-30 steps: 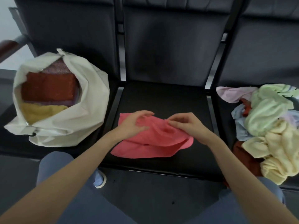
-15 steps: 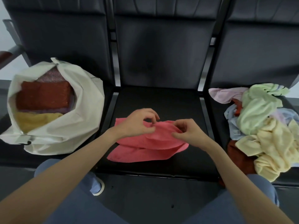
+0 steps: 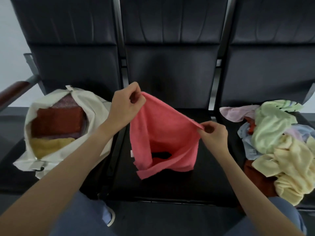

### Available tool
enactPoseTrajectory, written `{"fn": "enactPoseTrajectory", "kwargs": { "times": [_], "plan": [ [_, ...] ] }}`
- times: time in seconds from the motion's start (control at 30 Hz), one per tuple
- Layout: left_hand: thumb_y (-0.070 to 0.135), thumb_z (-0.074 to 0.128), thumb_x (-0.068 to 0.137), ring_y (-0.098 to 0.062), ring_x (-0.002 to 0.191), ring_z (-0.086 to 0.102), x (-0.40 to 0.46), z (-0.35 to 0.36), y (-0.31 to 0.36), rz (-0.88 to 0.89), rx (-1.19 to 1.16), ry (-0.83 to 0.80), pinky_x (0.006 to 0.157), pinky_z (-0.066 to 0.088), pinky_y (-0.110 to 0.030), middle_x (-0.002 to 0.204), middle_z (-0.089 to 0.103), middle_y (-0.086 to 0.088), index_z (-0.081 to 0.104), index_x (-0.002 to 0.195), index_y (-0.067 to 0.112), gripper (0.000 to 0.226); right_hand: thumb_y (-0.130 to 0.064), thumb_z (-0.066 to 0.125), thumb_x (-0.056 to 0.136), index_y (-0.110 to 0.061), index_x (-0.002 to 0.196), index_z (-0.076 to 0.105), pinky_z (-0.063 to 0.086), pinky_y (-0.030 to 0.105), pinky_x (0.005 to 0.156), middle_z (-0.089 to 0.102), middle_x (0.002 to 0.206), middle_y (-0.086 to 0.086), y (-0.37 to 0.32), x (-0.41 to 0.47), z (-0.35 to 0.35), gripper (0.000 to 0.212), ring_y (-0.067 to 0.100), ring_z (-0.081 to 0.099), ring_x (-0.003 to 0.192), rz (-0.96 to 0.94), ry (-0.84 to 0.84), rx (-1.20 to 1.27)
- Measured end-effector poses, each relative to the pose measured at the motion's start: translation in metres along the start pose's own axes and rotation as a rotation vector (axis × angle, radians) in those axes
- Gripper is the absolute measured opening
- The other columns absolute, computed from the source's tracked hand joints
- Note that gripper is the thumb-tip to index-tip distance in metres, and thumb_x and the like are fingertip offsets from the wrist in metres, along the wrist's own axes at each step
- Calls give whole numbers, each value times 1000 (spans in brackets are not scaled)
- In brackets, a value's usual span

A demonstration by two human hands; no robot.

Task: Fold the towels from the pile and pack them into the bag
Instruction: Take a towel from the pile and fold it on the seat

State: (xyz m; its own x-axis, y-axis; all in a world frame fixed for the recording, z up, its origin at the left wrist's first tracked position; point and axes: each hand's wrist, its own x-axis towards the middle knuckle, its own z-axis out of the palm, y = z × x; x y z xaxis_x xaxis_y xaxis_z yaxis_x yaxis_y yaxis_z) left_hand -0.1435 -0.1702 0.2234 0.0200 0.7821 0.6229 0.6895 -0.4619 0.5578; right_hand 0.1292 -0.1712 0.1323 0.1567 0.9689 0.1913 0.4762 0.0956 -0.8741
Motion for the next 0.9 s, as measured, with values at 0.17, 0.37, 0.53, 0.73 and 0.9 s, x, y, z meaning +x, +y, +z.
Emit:
{"fn": "enactPoseTrajectory", "kwargs": {
  "times": [0.17, 0.37, 0.53, 0.73, 0.9],
  "plan": [
    [14, 52, 91, -17, 51, 43, -13, 0, -21, 66, 482, -85, 50, 33, -31, 62, 43, 4, 34, 76, 19, 24, -7, 63, 86, -13, 83, 68, 40, 14, 55, 64, 71, -6, 47, -9, 15, 8, 13, 65, 72, 174, -71, -111],
    [17, 44, 98, -12, 62, 46, -46, 39, -44, -503, 256, -189, 54, 30, -28, 70, 49, 0, 43, 83, 10, 16, -13, 55, 92, 0, 103, 63, 37, 21, 54, 59, 80, 0, 84, -24, 39, 18, 13, 56, 71, 380, -102, -168],
    [19, 44, 100, -11, 64, 45, -75, 67, -63, -728, 170, -195, 53, 31, -25, 72, 47, 2, 45, 86, 9, 18, -15, 62, 85, -4, 100, 43, 35, 29, 59, 53, 90, 7, 91, -59, 65, 27, 24, 52, 76, 355, -73, -266],
    [20, 42, 102, -7, 63, 44, -99, 73, -74, -807, 167, -226, 52, 28, -20, 73, 45, 3, 44, 89, 9, 17, -23, 47, 98, -14, 114, 53, 49, 34, 53, 59, 65, -5, 89, -100, 102, 20, 12, 55, 50, 98, -580, -289],
    [23, 42, 101, -15, 77, 50, -110, 75, -75, -926, 33, -155, 68, 46, -33, 80, 47, 2, 45, 92, 10, 16, -21, 40, 99, -17, 107, 57, 47, 26, 42, 61, 64, 0, 80, -112, 119, 19, 12, 56, 36, 178, -628, -179]
  ]
}}
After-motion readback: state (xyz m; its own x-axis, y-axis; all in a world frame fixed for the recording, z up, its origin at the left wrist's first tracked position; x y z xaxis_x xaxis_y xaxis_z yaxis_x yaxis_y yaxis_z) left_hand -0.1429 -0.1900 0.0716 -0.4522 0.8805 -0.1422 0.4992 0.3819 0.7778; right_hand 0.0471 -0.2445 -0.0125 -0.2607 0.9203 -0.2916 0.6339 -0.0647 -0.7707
